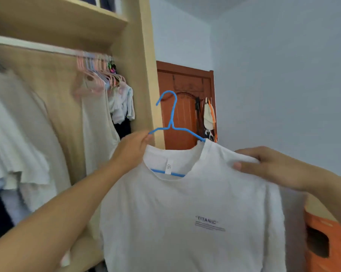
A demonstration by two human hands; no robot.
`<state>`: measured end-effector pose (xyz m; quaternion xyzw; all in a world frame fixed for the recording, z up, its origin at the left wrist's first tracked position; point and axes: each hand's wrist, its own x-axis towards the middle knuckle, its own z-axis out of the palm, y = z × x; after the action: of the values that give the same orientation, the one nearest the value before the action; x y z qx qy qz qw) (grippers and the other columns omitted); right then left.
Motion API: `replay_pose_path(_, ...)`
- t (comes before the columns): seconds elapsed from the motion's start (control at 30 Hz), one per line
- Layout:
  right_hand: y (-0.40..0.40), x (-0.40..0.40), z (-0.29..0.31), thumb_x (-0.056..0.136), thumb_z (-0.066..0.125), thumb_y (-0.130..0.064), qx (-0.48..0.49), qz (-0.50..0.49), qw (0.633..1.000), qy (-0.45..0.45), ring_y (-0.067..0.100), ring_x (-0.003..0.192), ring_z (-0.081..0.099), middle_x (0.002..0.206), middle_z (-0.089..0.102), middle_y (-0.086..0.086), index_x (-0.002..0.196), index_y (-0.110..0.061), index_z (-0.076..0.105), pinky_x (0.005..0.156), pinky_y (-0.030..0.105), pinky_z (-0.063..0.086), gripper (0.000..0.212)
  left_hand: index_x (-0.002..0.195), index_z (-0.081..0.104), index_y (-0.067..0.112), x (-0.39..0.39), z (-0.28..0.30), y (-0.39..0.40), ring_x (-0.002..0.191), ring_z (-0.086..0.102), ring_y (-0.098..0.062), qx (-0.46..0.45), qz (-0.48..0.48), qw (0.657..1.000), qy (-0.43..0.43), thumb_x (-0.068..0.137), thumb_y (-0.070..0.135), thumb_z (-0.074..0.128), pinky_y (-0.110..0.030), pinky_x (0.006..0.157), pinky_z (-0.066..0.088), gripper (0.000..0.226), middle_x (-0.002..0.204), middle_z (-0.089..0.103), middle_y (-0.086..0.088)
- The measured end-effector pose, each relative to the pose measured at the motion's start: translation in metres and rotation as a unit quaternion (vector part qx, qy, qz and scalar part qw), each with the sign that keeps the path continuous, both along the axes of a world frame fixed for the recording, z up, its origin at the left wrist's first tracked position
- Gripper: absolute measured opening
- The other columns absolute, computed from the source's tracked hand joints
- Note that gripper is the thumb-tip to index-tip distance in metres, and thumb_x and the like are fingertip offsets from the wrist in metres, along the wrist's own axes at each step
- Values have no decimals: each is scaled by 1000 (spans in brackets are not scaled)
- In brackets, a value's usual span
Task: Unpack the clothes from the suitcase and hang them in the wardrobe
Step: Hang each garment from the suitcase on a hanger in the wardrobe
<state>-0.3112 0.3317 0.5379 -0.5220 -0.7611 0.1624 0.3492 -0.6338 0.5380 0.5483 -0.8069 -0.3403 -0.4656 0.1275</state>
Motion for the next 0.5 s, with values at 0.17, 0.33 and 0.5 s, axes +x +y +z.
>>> replay_pose_path(0.17,42,-110,64,104,47,-18,148,-2,989,27,1,113,63,121,68,-23,115,-57,65,102,36,51,45,79,49,15,-70,83,56,76,55,-32,12,25,998,-64,104,27,46,-47,69,44,28,77,55,-4)
replay_pose_path(0.33,90,-198,142,102,48,-10,245,-81,966,-18,20,104,66,113,72,-7,94,-48,76,91,34,50,48,124,66,26,-144,183,75,116,55,-29,24,121,988,-90,102,39,44,-35,103,40,34,117,64,-10)
replay_pose_path(0.5,156,-290,169,93,44,-1,298,-149,931,-148,27,128,53,139,60,0,131,-37,63,97,32,44,55,153,38,32,-253,167,37,133,42,-36,26,326,943,70,96,27,54,-44,105,43,59,141,45,-10)
